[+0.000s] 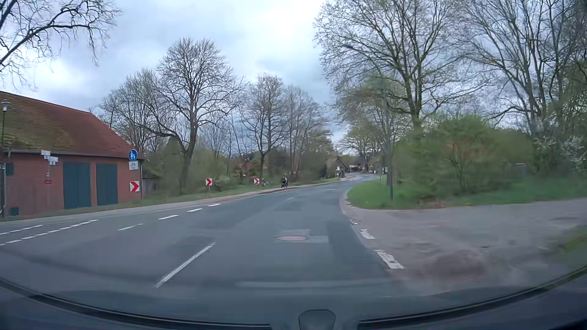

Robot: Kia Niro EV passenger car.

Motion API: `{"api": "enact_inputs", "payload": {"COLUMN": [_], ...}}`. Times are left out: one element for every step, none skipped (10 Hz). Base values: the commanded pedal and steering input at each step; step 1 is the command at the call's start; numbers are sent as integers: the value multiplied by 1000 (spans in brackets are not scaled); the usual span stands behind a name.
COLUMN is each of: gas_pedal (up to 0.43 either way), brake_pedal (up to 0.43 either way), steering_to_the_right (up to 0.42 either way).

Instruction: Follow the waypoints while adhering to traffic rules and regulations

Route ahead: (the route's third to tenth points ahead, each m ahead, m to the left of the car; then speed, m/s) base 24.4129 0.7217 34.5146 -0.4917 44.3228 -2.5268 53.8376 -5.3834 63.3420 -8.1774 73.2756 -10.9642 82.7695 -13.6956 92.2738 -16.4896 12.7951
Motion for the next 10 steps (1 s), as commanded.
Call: {"api": "enact_inputs", "payload": {"gas_pedal": [28,28,28,28,28,28,28,28,28,28], "brake_pedal": [0,0,0,0,0,0,0,0,0,0], "steering_to_the_right": [26,26,26,26,26,26,26,25,25,25]}}
